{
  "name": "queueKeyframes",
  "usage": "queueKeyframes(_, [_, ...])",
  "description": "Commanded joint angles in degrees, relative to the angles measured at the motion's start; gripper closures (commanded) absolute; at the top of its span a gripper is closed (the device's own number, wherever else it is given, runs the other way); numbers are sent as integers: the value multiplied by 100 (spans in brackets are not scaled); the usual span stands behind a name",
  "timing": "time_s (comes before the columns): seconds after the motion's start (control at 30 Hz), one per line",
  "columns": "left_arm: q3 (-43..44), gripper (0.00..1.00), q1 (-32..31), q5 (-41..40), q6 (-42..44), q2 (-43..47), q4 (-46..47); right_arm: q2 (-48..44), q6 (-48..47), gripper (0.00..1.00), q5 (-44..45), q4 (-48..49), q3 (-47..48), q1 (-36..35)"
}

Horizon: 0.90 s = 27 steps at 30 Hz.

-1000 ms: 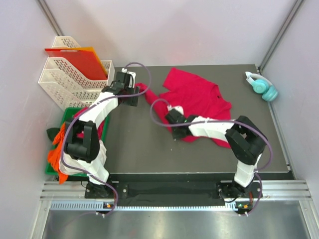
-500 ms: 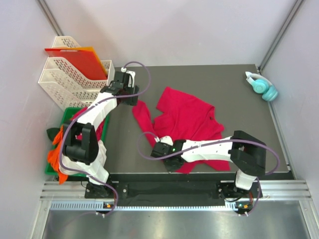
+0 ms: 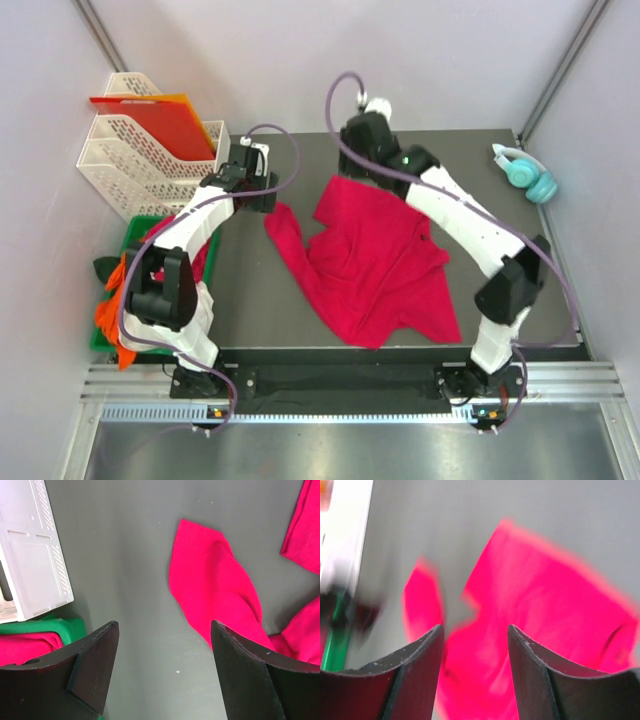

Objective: Fold and stack the t-shirts
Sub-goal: Flatten the tshirt out

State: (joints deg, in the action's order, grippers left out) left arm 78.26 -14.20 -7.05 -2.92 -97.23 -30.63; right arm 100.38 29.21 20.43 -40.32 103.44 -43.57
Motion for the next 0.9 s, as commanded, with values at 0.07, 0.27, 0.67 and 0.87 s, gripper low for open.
queueKeyframes(0.07, [-21, 23, 49, -51, 10, 222, 83, 2028, -1241, 48, -21, 103, 1816, 780])
queueKeyframes(0.27, [-126, 23, 75, -104, 90, 196, 84, 3048, -1594, 49, -144, 208, 2628, 1043])
queueKeyframes(0.67, [-56, 24, 84, -148, 107, -138, 31, 3796, -1541, 49, -478, 621, 2856, 1325])
queueKeyframes(0.87, [-39, 24, 84, -86, 125, -261, -4, 4200, -1445, 48, -838, 708, 3191, 1448])
